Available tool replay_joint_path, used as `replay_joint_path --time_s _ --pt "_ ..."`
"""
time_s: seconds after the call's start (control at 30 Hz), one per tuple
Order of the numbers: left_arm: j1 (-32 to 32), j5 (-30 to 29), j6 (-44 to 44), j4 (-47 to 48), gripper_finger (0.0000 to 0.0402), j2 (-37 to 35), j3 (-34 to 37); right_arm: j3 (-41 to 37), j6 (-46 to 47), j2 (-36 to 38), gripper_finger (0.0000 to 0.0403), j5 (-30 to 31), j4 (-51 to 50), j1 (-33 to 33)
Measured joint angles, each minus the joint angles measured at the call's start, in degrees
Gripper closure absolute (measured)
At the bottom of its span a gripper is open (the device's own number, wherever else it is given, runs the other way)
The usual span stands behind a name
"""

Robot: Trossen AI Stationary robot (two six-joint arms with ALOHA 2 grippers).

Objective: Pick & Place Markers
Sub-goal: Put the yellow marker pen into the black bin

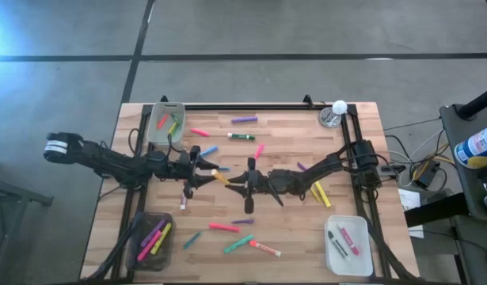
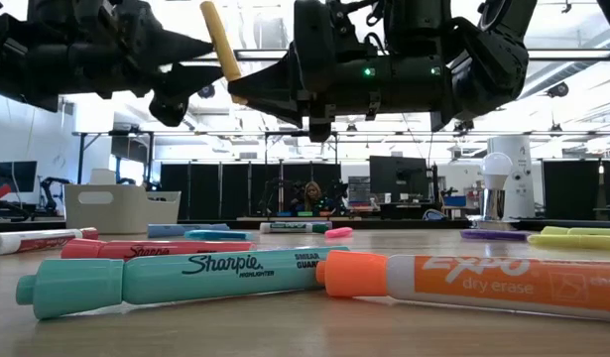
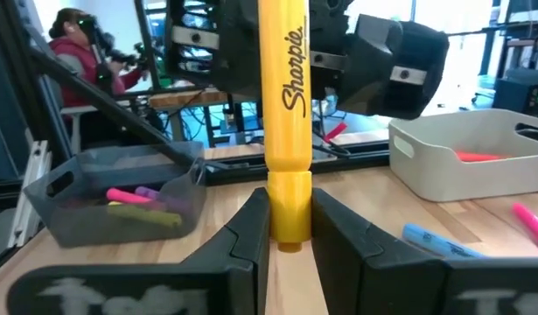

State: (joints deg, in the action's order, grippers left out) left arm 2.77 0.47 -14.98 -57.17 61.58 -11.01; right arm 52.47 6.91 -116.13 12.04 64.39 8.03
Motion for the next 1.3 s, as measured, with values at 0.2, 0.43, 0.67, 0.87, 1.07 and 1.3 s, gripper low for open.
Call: replay_joint_path --time_s 0.2,0.43,0.67,0.87,1.07,1.3 --pt "0.59 1.92 0.48 -0.82 0.0179 0.02 -0.59 -0.02 0.45 0.26 0.0339 2.50 0.16 -0.13" --pt "0.92 -0.11 2.52 -1.78 0.0179 0.02 -2.03 -0.01 0.78 0.26 0.0339 1.51 -1.03 -0.07" --pt "0.98 -1.66 4.33 -1.68 0.0208 0.02 -3.67 0.44 0.35 0.26 0.0338 0.16 -1.21 0.17" --pt "1.56 -1.93 5.90 -1.71 0.0313 0.02 -4.24 0.44 1.03 0.26 0.0299 0.12 -1.19 0.17" --pt "1.59 -3.01 5.67 -0.24 0.0340 -0.76 -6.51 0.44 1.70 0.27 0.0245 0.10 -2.14 0.22" --pt "3.53 -3.17 3.17 35.07 0.0340 -6.74 -18.79 0.47 -1.30 0.28 0.0219 0.08 -8.27 0.05"
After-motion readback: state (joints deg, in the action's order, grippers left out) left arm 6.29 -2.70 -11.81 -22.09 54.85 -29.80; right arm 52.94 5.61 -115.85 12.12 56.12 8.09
